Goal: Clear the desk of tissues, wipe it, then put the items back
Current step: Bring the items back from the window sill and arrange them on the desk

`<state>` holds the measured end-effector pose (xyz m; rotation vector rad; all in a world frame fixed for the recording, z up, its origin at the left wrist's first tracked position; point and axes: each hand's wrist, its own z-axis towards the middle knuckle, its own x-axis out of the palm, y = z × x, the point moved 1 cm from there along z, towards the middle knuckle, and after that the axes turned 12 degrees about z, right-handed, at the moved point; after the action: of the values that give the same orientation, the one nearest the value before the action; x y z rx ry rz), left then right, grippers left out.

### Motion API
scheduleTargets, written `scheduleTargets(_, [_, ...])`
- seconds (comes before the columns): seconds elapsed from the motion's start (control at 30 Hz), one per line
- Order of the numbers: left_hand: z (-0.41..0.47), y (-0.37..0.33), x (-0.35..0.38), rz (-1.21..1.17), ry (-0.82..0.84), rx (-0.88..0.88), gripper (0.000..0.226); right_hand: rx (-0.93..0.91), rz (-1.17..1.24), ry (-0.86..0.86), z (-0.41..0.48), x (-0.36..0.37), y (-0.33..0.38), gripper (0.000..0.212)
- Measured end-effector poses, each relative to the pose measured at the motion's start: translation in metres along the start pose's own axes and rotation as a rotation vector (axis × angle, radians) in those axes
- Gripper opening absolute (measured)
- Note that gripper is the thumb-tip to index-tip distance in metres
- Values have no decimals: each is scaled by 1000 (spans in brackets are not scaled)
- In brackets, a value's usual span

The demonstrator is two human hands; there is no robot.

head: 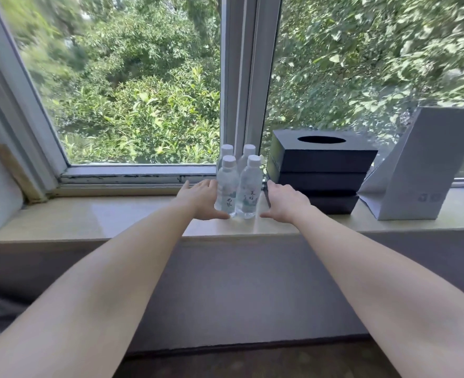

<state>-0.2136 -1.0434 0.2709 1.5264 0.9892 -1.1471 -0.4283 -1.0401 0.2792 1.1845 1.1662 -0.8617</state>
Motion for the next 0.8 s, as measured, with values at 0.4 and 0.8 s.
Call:
scheduleTargets(0.4, [53,-3,14,-492,19,-175,80,127,637,38,60,17,-4,61])
scheduleTargets(0.8, [49,20,27,-745,-57,-202,74,85,902,-5,76,24,-1,57])
